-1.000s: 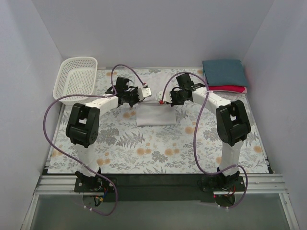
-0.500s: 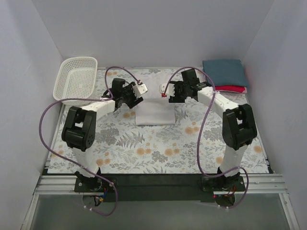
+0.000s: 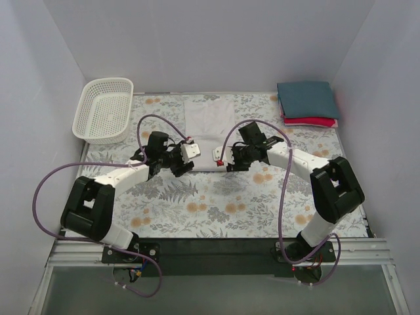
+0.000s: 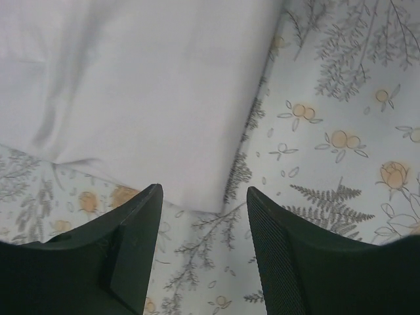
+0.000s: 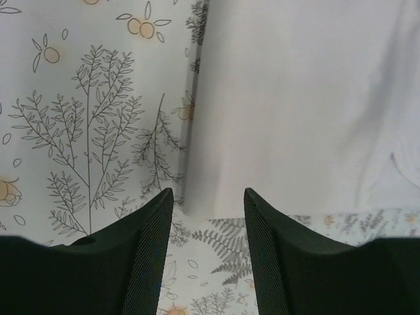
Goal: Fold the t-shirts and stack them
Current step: Fold the tshirt
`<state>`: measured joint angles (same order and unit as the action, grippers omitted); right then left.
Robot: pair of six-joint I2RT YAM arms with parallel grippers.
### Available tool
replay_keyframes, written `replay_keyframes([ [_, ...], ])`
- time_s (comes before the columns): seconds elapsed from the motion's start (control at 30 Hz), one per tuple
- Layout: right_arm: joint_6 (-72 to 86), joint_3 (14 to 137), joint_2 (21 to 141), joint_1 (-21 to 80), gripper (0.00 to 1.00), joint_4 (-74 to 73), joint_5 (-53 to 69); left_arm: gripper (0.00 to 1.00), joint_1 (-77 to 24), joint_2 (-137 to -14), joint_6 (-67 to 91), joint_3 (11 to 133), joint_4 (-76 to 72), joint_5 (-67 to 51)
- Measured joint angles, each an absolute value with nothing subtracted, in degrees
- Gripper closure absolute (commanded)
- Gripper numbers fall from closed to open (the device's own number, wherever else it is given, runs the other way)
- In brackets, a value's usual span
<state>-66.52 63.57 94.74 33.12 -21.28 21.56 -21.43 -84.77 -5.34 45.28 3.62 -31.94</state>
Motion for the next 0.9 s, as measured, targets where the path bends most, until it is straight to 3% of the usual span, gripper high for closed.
replay_keyframes([
  [0.3, -65.8, 62.0, 101.1, 33.9, 0.47, -18.5, 20.1, 0.45, -25.0, -89.5, -7.9, 40.5, -0.6, -28.3],
  [0.43, -65.8, 60.9, 102.0, 33.9, 0.58, -16.8, 19.5, 0.51, -25.5, -92.2, -8.9, 40.1, -4.2, -26.6],
  [0.5, -65.7, 60.7, 102.2, 33.9, 0.64, -15.8, 19.2, 0.61, -25.6, -92.8, -9.3, 40.1, -5.8, -25.7],
  [0.6, -65.9, 60.1, 102.3, 33.9, 0.84, -14.4, 18.5, 0.79, -25.6, -93.7, -10.2, 40.1, -7.4, -24.9],
  [0.63, -65.7, 60.1, 102.4, 33.9, 0.96, -14.3, 18.2, 0.83, -25.6, -94.0, -10.6, 40.1, -7.7, -24.8],
  [0.7, -65.3, 60.1, 102.5, 34.0, 0.99, -14.0, 17.7, 0.95, -25.6, -94.2, -10.9, 40.1, -7.6, -24.6],
  [0.77, -64.7, 60.1, 102.4, 34.2, 0.99, -14.0, 17.3, 1.0, -25.6, -93.8, -11.3, 40.2, -6.4, -24.8],
  [0.9, -63.3, 60.6, 101.0, 34.3, 0.99, -17.7, 17.5, 1.0, -25.6, -90.5, -11.1, 41.3, 0.8, -26.8],
])
